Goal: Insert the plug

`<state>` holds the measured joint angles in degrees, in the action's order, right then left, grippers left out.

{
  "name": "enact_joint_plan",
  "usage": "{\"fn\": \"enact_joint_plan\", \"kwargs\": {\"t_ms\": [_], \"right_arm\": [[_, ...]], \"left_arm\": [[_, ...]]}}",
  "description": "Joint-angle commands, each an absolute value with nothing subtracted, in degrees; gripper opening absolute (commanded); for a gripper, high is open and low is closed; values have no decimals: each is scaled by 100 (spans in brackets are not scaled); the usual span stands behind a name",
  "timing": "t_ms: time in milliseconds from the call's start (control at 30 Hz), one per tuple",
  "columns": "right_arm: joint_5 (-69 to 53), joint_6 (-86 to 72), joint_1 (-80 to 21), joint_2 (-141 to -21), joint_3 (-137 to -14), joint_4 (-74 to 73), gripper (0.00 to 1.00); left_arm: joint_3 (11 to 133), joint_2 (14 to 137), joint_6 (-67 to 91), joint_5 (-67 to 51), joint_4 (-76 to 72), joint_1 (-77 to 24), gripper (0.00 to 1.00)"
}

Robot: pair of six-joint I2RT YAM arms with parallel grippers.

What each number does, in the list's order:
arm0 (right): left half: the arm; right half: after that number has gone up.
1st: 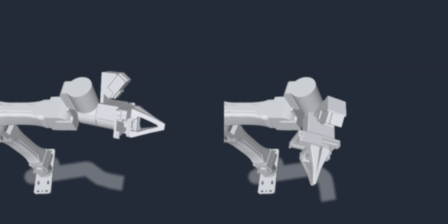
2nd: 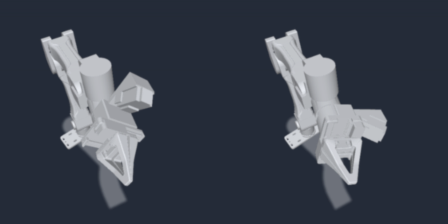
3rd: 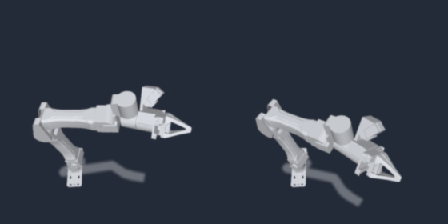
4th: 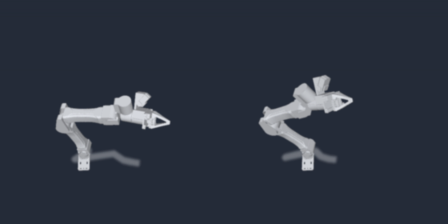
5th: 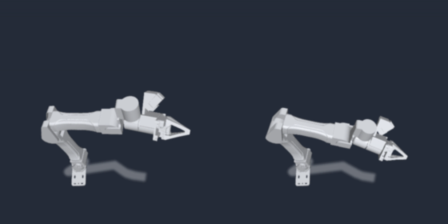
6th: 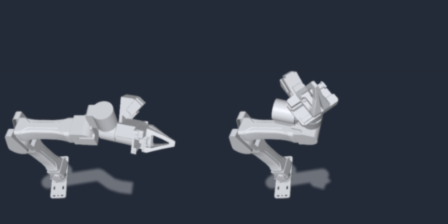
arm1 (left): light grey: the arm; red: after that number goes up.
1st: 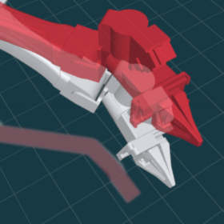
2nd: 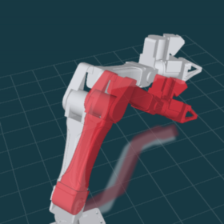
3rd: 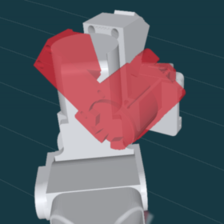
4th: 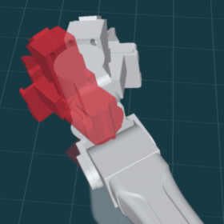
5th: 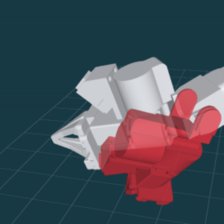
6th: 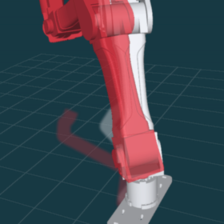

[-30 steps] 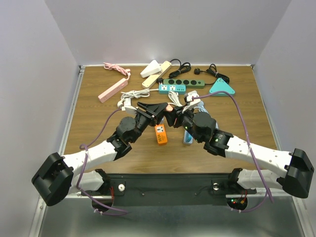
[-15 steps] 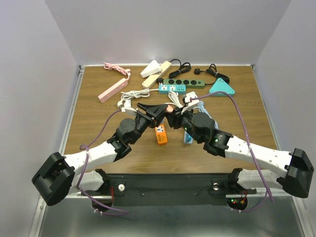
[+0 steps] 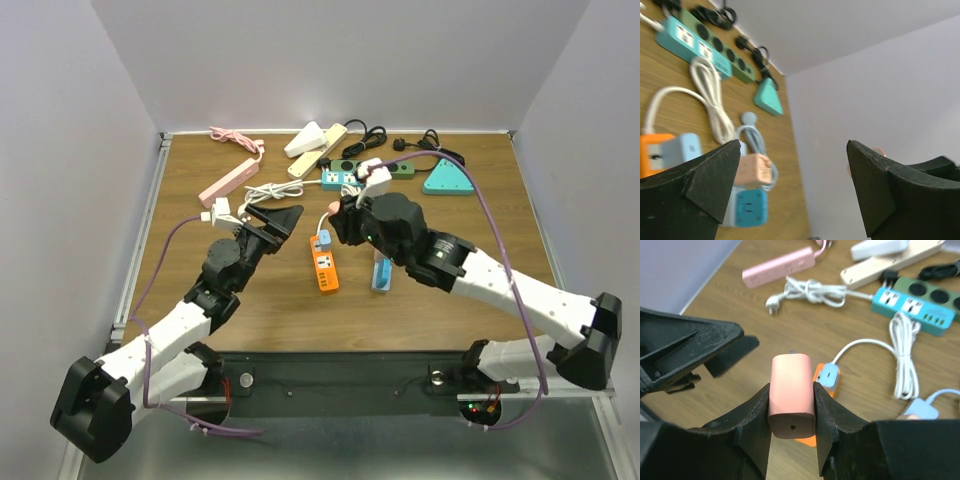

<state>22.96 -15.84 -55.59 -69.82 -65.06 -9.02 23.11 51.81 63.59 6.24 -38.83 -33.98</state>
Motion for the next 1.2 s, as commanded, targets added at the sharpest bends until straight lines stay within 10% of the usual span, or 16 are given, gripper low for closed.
{"fn": "enact_joint_plan", "kwargs": {"t_ms": [0,367,1167], "right_arm": [[1251,-1837,-5362,-7679,-7214,-2449,1],[-763,-1907,-4598,-9491,-8243,-3506,0],[-712,-1653,-4456,-11170,-9316,-4869,0]], "left_arm": [[2662,5159,4460,352,-3078,-3121,99],[2891,5607,3130,-659,-2971,-2760,97],[3006,5651,2470,-536,-2707,-2681,97]]}}
